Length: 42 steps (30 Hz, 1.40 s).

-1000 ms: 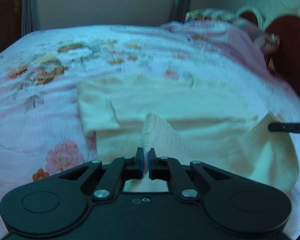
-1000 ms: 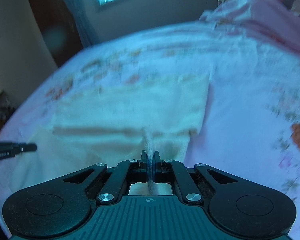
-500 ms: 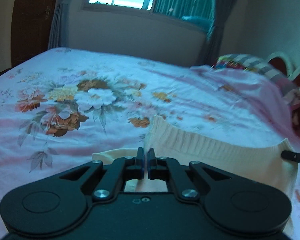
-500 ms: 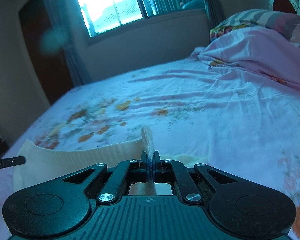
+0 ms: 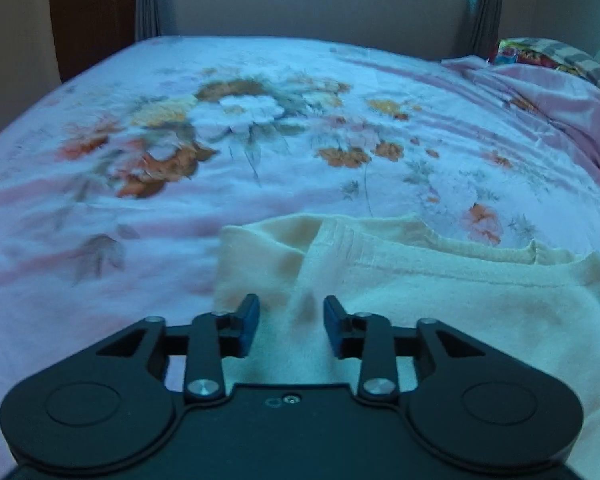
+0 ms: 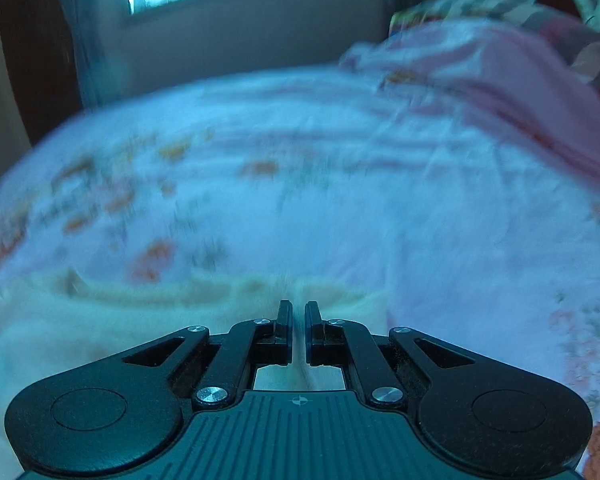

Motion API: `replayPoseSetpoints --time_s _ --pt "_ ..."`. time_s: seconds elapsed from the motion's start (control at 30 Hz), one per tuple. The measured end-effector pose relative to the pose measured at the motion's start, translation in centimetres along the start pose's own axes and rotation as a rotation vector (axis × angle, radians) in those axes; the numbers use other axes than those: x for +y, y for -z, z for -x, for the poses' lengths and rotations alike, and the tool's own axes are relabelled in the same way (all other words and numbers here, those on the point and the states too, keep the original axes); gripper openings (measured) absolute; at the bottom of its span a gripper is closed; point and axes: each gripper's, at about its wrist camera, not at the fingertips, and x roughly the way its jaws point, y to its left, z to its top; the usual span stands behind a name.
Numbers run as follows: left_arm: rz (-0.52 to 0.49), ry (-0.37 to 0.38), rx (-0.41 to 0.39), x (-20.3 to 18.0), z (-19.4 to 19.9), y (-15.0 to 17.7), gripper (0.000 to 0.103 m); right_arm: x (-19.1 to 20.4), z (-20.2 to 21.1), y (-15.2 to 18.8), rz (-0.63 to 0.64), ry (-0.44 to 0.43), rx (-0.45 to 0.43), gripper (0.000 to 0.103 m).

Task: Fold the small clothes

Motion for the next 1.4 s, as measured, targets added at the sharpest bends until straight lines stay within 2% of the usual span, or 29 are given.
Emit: replayPoseSetpoints --time_s 0.03,0.17,0.23,0.27,0.3,0.33,0.4,0.47,0.57,0.7,0.8,0.83,0.93,1.07,1.17,1.2,1.3,1.4 --pt "-0.017 -0.001 -0.006 -0.5 0.6 0.1 0.045 0.4 0.9 -0.1 0.000 -0.025 -0.019 0.003" --pt "-0.083 0.040 -0.012 -3.1 2.2 1.8 0.060 2.8 3.0 2.6 0.065 -0.134 0.016 0.003" --pt "-0.100 0.031 0.025 -4.0 1.5 3.2 0.063 4.0 2.8 4.5 0.113 -0.130 0.047 0.003" --pt "-0.097 0.024 0.064 -4.1 0.6 4.0 0.063 4.3 2.1 5.6 0.138 -0.101 0.082 0.003" --pt "-0.093 0.021 0.061 -4.0 0.2 4.7 0.065 4.2 1.0 6.6 0.140 -0.082 0.131 0.003" --pt "-0.109 0.015 0.036 -4.0 0.2 5.1 0.065 3.7 0.5 7.2 0.106 -0.100 0.121 0.002" --pt "-0.127 -0.002 0.038 -4.3 0.4 5.1 0.065 3.1 0.4 6.9 0.036 -0.107 0.141 0.003" --pt "-0.110 -0.005 0.061 -4.3 0.7 4.7 0.065 3.9 0.9 5.8 0.055 -0.084 0.162 0.003" --pt "-0.120 -0.011 0.078 -4.5 1.7 4.9 0.063 5.1 3.3 5.5 0.077 -0.120 0.106 0.003" --pt "-0.130 -0.018 0.094 -4.7 2.6 6.6 0.063 6.6 5.4 8.0 0.118 -0.133 0.108 0.003" --pt "-0.140 -0.025 0.099 -4.9 3.1 7.5 0.063 7.1 4.5 10.9 0.174 -0.107 0.172 0.003" --pt "-0.145 -0.029 0.102 -5.0 3.3 7.6 0.063 6.9 4.4 11.3 0.160 -0.110 0.158 0.003" --pt "-0.135 -0.032 0.117 -4.9 3.9 7.8 0.063 7.3 4.9 10.4 0.136 -0.096 0.189 0.003" --pt "-0.110 -0.022 0.125 -4.4 5.2 8.7 0.064 7.7 8.1 10.6 0.145 -0.114 0.121 0.003" --pt "-0.145 -0.019 0.106 -4.5 6.1 10.4 0.065 7.4 8.0 13.3 0.168 -0.107 0.177 0.003" --pt "-0.166 -0.022 0.097 -4.6 6.2 10.9 0.065 7.1 8.1 14.1 0.174 -0.112 0.160 0.003" --pt "-0.162 -0.014 0.088 -4.6 7.5 11.4 0.062 6.8 9.0 13.5 0.133 -0.109 0.164 0.003" --pt "-0.191 0.000 0.068 -4.7 8.5 12.2 0.063 6.9 10.8 13.5 0.171 -0.088 0.104 0.003"
